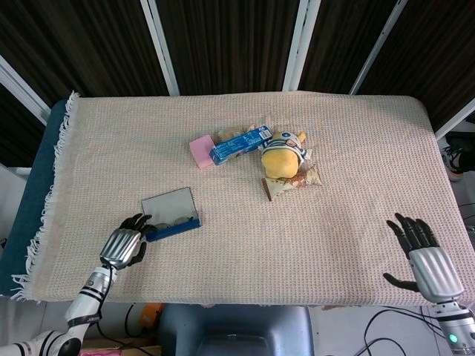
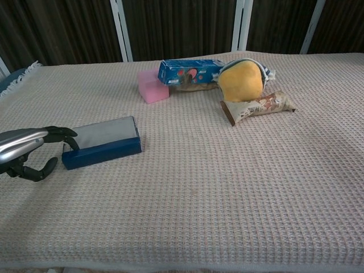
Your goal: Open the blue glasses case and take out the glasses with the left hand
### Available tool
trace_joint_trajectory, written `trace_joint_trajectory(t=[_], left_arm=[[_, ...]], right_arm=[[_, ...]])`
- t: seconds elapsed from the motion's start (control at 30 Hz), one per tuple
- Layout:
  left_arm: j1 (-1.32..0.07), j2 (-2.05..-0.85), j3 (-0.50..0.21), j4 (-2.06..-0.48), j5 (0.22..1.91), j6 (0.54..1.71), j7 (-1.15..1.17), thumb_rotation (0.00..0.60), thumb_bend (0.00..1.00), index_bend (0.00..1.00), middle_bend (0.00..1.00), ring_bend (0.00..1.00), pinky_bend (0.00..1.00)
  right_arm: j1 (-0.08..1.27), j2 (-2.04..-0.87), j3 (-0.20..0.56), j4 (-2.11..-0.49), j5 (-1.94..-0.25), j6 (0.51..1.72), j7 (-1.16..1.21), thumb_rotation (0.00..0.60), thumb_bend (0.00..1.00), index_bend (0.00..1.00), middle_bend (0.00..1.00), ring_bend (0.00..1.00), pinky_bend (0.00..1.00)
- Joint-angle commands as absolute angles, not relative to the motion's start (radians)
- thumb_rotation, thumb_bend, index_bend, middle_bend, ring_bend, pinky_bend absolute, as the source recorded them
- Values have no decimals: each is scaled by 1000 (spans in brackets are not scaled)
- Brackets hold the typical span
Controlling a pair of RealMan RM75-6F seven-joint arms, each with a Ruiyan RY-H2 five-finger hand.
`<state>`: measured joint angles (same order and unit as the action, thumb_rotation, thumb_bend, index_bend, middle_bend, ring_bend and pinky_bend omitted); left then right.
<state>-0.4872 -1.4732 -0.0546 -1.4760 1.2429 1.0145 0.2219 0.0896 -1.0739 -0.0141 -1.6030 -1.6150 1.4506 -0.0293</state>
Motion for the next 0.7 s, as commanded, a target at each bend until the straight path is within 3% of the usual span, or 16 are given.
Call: trace_joint_trajectory(t=[0.03,0.3,0.7], left_arm=[[-484,-1473,-52,-1475,1243,1017,222,600,637,286,79,10,118],[-460,-1456,-19,-1496,1298,1057,209,600,643,355,82,11,119],[-420,-1384,89,-1610,1433,1091,219,600,650,347,66,0,105]], right_arm=[[91,-1072,-16,-1604,-1616,1447,-27,600,95,0,0,0,0],[91,-1072,-17,-1607,-1616,1447,-29,600,94,0,0,0,0],[89,-1067,-21,-1608,-1628,1456,-18,600,95,0,0,0,0]])
